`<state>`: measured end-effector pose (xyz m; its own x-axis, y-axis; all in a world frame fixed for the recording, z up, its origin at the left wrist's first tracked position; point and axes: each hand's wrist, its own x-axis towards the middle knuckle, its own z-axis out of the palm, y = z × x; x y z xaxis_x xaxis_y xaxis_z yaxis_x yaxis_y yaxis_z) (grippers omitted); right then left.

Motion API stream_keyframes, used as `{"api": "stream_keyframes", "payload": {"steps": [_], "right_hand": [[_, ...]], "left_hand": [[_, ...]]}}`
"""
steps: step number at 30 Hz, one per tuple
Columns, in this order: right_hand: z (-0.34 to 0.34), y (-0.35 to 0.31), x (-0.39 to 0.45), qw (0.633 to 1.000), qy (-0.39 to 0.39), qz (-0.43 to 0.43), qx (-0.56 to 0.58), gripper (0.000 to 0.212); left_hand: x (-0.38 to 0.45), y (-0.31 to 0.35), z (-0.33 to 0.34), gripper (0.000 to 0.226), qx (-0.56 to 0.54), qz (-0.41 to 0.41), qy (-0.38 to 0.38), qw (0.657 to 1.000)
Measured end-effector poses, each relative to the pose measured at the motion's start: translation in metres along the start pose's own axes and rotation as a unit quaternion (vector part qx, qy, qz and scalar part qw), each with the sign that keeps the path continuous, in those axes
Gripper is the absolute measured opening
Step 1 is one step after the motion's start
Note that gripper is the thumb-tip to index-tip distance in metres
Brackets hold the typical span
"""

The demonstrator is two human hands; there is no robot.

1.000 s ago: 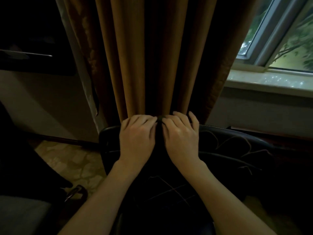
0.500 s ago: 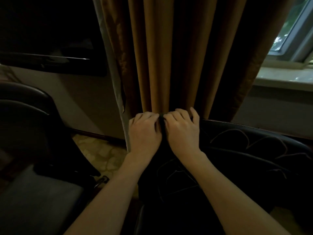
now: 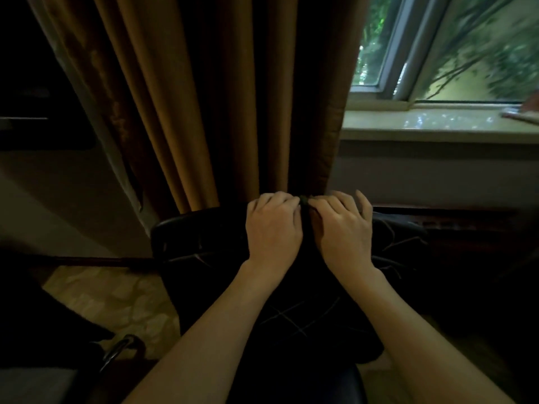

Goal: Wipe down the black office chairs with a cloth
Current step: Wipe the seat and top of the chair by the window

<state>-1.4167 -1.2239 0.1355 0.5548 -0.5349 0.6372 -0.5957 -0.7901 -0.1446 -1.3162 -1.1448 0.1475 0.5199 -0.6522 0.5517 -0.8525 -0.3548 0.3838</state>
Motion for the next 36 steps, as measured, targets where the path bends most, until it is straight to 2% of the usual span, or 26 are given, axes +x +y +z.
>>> {"api": "stream_keyframes", "payload": {"steps": [3, 8, 16, 20, 24, 28, 36], "right_hand": [[-0.005, 0.017, -0.006, 1.0, 0.005, 0.016, -0.002, 0.03], [0.005, -0.009, 0.0, 0.999, 0.019, 0.019, 0.018, 0.017], [0.019, -0.093, 0.012, 0.998, -0.012, -0.024, 0.064, 0.012], [0.023, -0.11, 0.012, 0.996, -0.02, -0.038, 0.074, 0.015], [0.018, -0.076, 0.014, 0.997, -0.012, -0.051, 0.053, 0.012], [0.007, -0.032, 0.011, 0.999, -0.007, -0.028, 0.046, 0.021], [-0.026, 0.09, -0.022, 0.997, 0.008, 0.066, 0.028, 0.03]], "left_hand": [[0.001, 0.015, 0.01, 0.018, -0.003, 0.024, -0.001, 1.0], [-0.002, -0.005, 0.002, 0.021, 0.028, 0.028, 0.004, 0.999], [-0.021, -0.078, -0.037, 0.021, 0.049, -0.058, 0.056, 0.996], [-0.023, -0.084, -0.045, 0.021, 0.07, -0.079, 0.058, 0.993], [-0.018, -0.063, -0.036, 0.017, 0.064, -0.072, 0.07, 0.993], [-0.006, -0.025, -0.014, 0.018, 0.044, -0.051, 0.046, 0.997], [0.005, 0.083, 0.047, 0.017, -0.013, 0.063, -0.016, 0.998]]}}
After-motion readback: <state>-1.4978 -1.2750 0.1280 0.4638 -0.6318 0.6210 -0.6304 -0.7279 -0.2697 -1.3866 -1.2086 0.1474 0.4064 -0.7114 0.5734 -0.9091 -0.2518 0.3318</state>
